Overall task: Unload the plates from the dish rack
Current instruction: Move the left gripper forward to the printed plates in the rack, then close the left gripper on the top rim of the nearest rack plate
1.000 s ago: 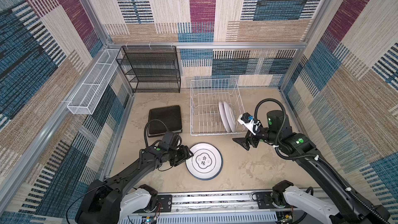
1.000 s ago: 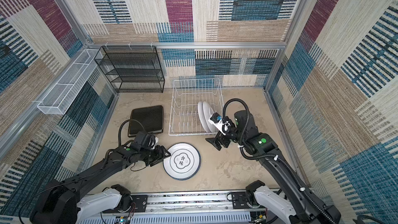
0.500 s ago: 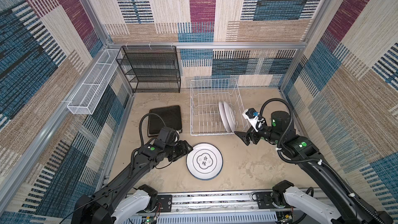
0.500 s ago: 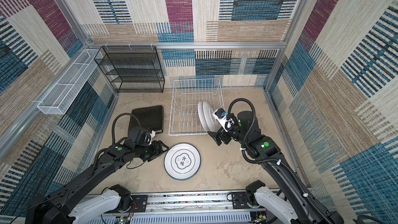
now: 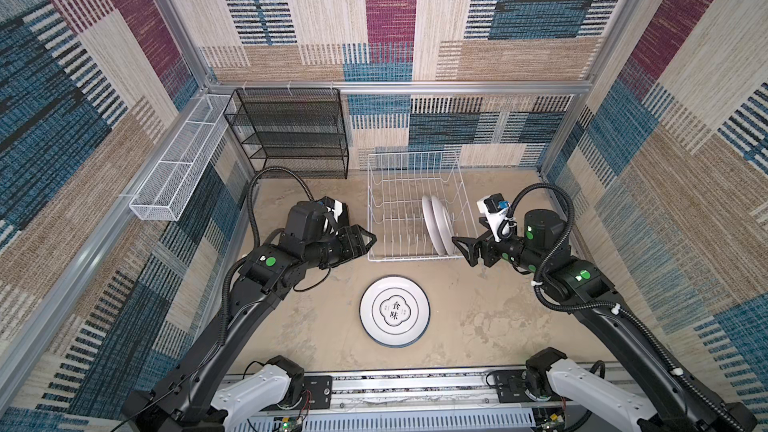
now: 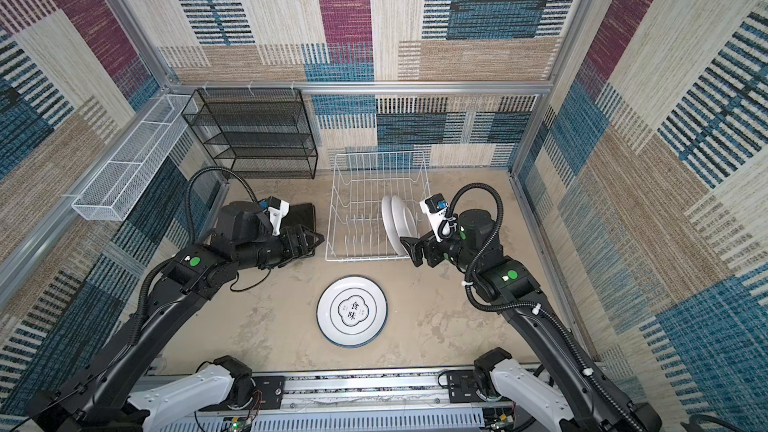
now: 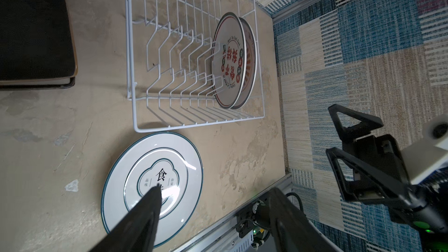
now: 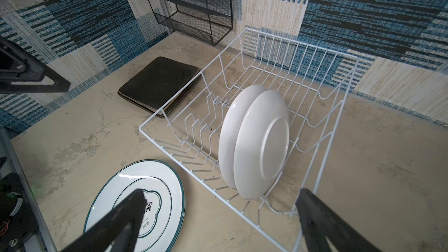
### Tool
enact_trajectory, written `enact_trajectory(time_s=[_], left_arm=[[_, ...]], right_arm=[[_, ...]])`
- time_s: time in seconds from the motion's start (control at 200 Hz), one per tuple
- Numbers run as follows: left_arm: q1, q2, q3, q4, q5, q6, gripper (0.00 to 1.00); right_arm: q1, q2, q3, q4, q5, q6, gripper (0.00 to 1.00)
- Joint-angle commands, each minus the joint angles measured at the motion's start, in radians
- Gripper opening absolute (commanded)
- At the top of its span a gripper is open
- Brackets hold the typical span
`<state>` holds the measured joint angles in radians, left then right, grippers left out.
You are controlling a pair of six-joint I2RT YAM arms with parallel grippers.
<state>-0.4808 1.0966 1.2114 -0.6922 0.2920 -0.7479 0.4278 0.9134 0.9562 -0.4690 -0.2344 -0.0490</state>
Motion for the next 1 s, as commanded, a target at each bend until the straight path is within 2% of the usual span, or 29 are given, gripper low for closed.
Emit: enact_trajectory(time_s=[0.0,0.326,0.351,0.391,0.561,0.992], left_arm=[[-0.005,0.053,0.054,-0.008,-0.021,0.076,0.74],[-0.046,0.302,0.204,0.088,0.019,0.118,0.83],[-0.049,0.324,0.218,0.096,0.025,0.120,0.90],[-0.055,0.358,0.241,0.103,0.033,0.121,0.90],[-0.084,0.503,0.338,0.109,0.033,0.129,0.90],[-0.119,0.789,0.513,0.108,0.076,0.094,0.79]], right_arm=[[0.002,0.005,0.003,0.002,0.004,0.046,0.99],[0.000,0.018,0.046,-0.048,0.052,0.043,0.99],[0.001,0.016,0.043,-0.047,0.064,0.045,0.99],[0.000,0.008,0.037,-0.046,0.078,0.051,0.99],[0.001,-0.004,0.027,-0.051,0.095,0.069,0.99],[0.001,-0.014,0.012,-0.054,0.115,0.075,0.99]])
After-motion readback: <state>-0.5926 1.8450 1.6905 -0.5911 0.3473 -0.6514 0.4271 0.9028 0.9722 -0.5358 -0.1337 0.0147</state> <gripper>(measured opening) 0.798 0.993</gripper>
